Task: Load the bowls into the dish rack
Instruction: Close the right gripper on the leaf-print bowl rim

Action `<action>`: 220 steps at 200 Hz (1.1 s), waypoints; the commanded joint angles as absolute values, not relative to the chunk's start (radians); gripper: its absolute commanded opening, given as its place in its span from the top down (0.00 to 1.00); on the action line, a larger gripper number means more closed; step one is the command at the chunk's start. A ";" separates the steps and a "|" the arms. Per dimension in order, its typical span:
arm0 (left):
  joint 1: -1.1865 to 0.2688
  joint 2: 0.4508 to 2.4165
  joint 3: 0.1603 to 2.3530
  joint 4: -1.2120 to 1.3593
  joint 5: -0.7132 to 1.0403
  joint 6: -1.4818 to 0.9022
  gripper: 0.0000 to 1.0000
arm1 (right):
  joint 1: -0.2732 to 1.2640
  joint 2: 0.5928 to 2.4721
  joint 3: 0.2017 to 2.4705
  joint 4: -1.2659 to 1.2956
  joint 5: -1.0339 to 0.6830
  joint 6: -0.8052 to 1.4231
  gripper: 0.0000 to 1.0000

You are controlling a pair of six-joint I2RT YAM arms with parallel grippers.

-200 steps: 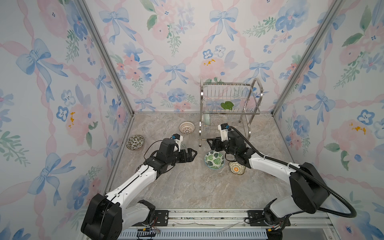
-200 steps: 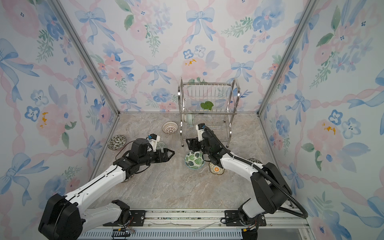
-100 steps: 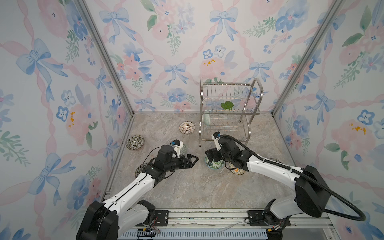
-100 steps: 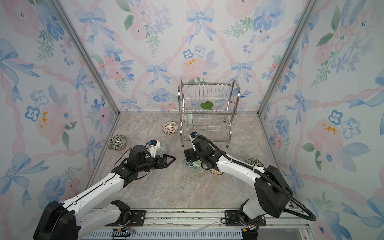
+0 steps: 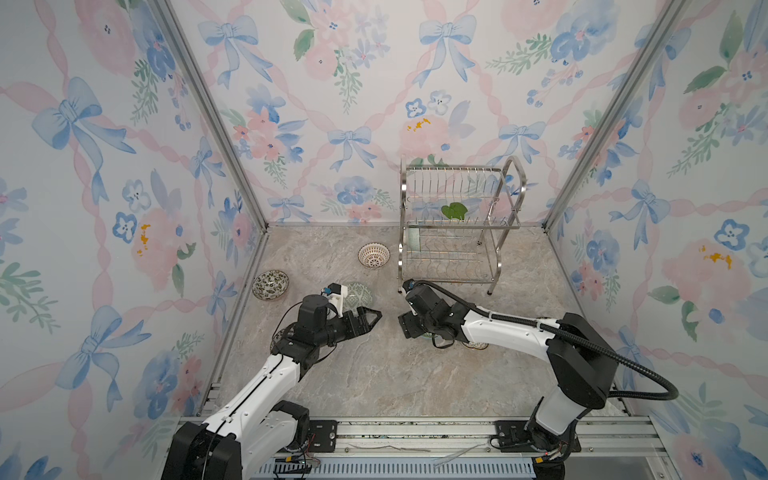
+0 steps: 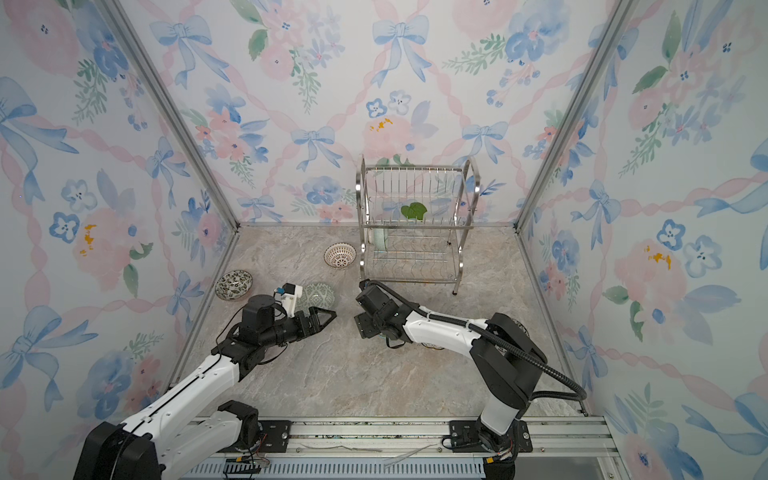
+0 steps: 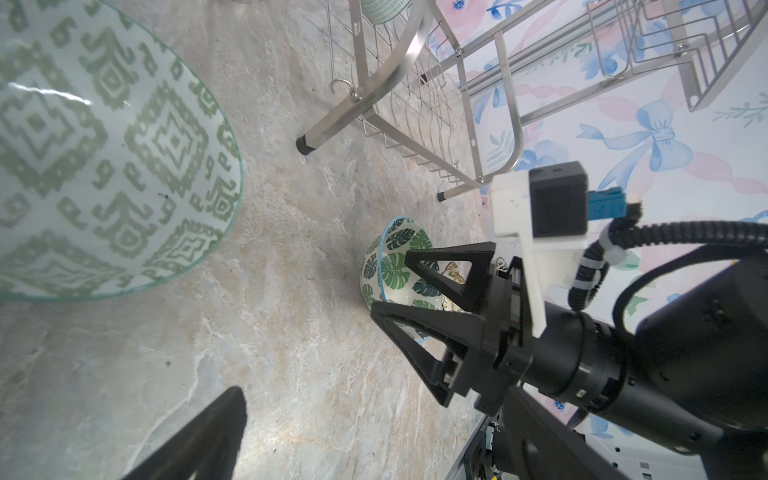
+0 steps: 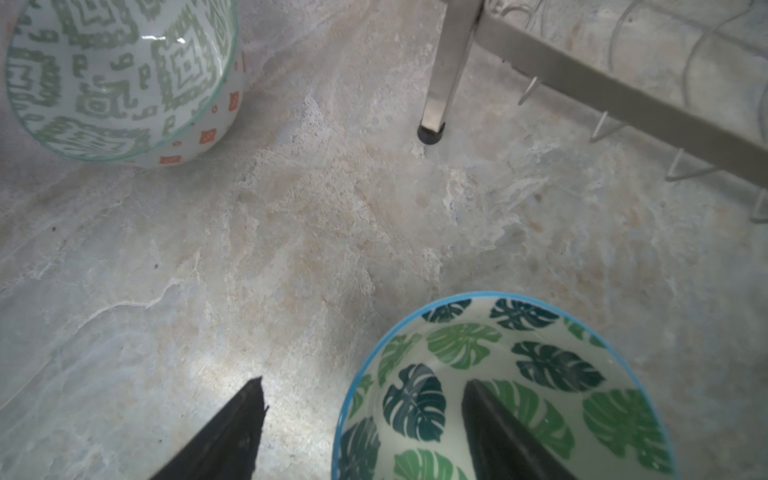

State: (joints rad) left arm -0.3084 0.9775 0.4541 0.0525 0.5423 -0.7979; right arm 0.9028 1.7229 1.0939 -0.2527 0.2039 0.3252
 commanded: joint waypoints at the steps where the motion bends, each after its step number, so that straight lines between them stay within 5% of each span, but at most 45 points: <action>1: -0.302 0.969 0.448 0.062 0.565 -0.801 0.02 | 0.923 1.764 1.148 -0.363 0.263 0.325 0.27; 162: -0.296 1.004 0.483 0.049 0.537 -0.786 0.02 | 0.946 1.839 1.145 -0.411 0.318 0.316 0.60; 220: -0.303 1.033 0.504 0.046 0.539 -0.774 0.02 | 0.948 1.791 1.116 -0.386 0.321 0.304 0.88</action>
